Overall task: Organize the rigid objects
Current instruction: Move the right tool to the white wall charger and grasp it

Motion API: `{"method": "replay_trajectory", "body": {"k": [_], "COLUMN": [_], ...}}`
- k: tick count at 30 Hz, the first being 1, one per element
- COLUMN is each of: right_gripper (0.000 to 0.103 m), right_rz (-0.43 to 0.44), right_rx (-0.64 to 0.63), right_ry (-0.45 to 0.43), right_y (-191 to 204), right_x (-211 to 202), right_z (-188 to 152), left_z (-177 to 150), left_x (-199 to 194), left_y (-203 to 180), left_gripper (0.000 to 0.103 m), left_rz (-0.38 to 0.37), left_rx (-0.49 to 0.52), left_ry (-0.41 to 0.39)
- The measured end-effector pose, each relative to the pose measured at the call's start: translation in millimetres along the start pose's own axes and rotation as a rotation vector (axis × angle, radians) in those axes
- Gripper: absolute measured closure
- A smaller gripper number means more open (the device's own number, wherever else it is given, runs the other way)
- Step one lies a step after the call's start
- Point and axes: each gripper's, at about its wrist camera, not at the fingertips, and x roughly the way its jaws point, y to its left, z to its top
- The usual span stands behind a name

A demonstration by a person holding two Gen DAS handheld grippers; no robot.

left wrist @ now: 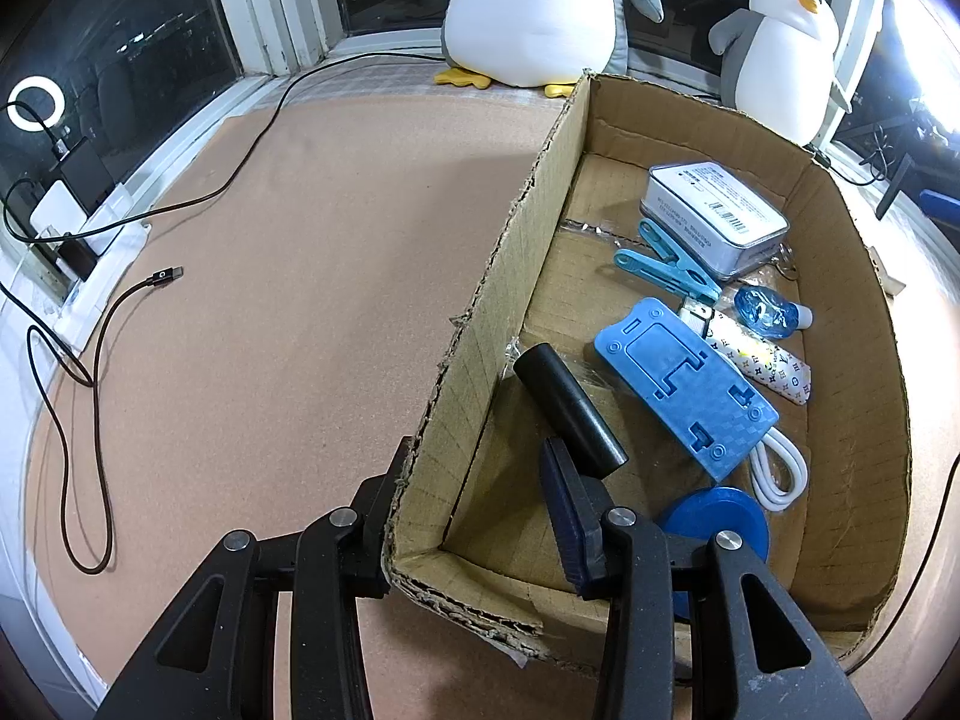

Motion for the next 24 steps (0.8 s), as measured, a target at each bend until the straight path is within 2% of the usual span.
{"method": "replay_trajectory", "body": {"k": [5,12,18,24], "right_gripper": [0.070,0.070,0.070,0.070], "right_rz": [-0.059,-0.098,-0.135,-0.130], "right_rx": [0.079,0.106,0.085,0.024], "right_ry": [0.039,0.072,0.118,0.179], "right_y": [-28.3,-43.4,-41.3,-33.5], "right_x": [23.5,47.8,67.4,65.2], "right_z": [11.0,22.3,28.8,11.2], "left_z": [0.0,0.1,0.9,1.4], "left_x": [0.0,0.0,-0.1,0.3], "left_y": [0.0,-0.1,-0.3,-0.8], "left_gripper": [0.060,0.060,0.060,0.060], "left_rz": [0.000,0.001,0.006,0.007], "left_rx": [0.000,0.001,0.004,0.005], "left_ry": [0.000,0.000,-0.003,-0.004]}}
